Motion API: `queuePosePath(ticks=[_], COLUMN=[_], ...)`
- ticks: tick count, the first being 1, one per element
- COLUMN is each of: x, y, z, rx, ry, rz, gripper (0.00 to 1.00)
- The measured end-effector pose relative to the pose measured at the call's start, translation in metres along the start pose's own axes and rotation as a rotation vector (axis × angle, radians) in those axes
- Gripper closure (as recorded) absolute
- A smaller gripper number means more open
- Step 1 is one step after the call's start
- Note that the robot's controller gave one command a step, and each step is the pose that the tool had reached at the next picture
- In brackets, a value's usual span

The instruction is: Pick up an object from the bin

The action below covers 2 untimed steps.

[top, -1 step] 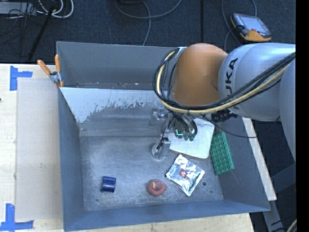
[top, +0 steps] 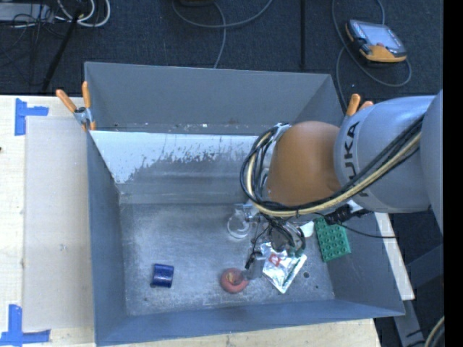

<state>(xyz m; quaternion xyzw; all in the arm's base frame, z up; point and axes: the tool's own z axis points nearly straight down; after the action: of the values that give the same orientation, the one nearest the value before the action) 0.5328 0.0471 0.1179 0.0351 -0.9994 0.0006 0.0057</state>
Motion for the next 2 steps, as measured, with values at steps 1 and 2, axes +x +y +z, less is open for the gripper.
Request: queuePosePath(ticks=[1, 2], x=[0.047, 0.055], y=[0.016, 0.045], z=[0.04, 0.045], rx=[0.0, -0.001], ry=[-0.018, -0.028], rz=[0.028, 0.055], gripper=[0.0, 0.0])
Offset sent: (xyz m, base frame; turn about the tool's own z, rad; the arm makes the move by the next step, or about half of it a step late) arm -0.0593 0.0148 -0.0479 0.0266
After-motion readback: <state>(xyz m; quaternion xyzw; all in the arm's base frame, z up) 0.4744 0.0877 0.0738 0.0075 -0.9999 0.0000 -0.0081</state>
